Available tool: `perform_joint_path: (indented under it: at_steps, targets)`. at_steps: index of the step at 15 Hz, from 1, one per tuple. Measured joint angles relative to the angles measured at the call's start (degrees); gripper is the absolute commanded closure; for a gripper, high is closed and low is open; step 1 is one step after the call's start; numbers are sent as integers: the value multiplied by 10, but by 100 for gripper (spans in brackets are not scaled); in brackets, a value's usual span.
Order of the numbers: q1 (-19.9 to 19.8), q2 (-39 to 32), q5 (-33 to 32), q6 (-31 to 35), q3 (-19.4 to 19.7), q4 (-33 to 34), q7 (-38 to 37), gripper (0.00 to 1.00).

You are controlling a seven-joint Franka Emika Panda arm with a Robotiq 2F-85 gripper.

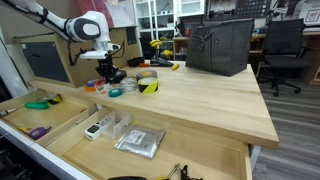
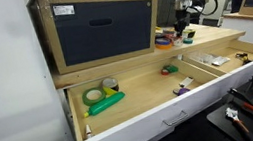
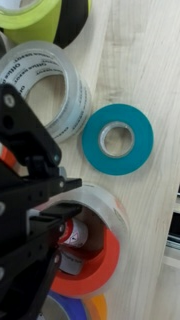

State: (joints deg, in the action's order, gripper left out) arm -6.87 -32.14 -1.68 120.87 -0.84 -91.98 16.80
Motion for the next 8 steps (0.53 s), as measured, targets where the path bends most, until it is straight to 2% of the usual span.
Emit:
perform_joint_path:
  at_steps: [6,8]
  targets:
    - [8,7,0,0,-1,0,-4,2]
    - [15,12,1,0,-1,-1,-14,0]
